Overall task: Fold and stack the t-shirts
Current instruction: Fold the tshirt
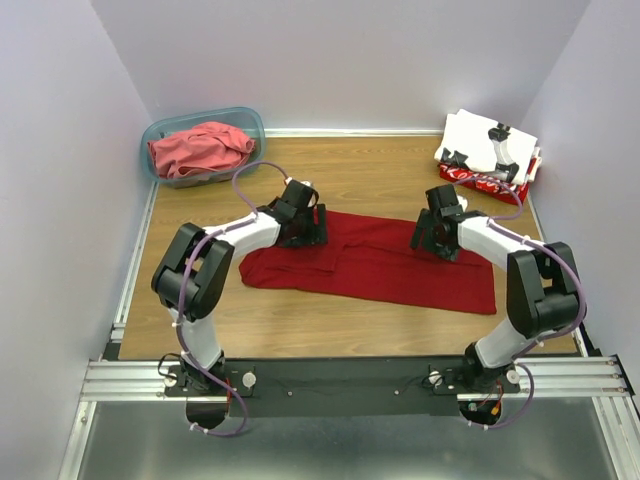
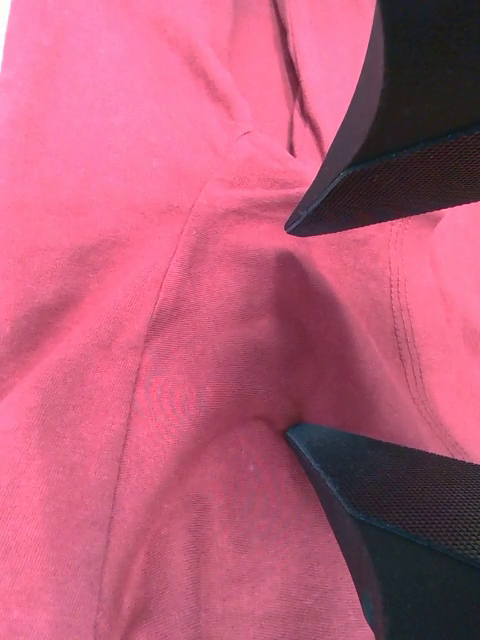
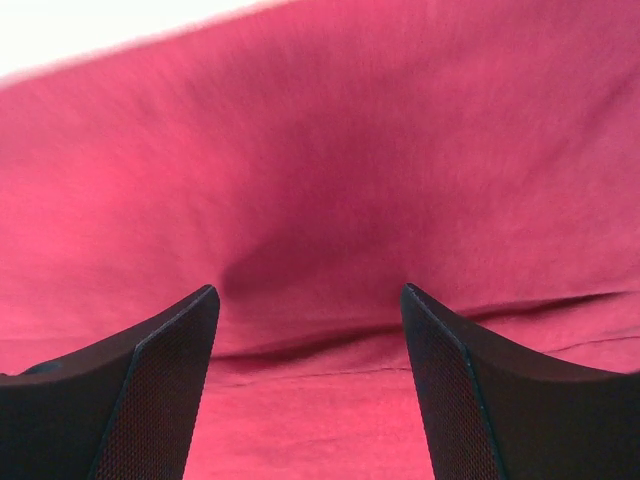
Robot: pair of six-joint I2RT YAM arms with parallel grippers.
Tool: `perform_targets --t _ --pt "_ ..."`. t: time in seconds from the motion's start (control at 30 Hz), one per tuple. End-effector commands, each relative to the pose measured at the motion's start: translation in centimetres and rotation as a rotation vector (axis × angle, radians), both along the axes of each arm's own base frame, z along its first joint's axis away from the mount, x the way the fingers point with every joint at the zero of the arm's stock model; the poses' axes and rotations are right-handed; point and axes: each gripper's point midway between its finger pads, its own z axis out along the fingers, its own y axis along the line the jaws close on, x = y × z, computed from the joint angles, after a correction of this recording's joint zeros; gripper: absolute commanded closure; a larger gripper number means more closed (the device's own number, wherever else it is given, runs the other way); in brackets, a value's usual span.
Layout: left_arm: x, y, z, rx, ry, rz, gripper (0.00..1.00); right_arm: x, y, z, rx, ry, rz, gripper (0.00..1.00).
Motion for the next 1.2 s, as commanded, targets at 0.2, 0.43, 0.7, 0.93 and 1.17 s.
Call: perform_targets --t 0.2,0.43,0.7,0.93,1.17 --pt "2.5 -0.5 -3.3 0.108 0.009 -0.080 0.16 -5.1 1.2 -3.0 0.113 0.126 -0.007 0.21" --pt "6.5 -0.7 -4.3 0.204 -0.012 -0.106 0.16 -10.0 2.0 -2.5 0.209 0.208 -0.030 0.21" --pt "9.7 -1.1 -5.1 0.249 -0.027 -0.131 0.16 -12.4 3.9 -1.6 0.302 0.232 -0.016 0.23" --pt "13.1 -1.8 -5.2 0.296 -0.067 -0.157 0.16 -13.2 6.6 -1.3 0.306 0.247 0.004 0.24" --pt "17.3 -2.4 -4.3 0.302 -0.131 -0.173 0.16 -12.9 8.9 0.2 0.328 0.220 0.004 0.24"
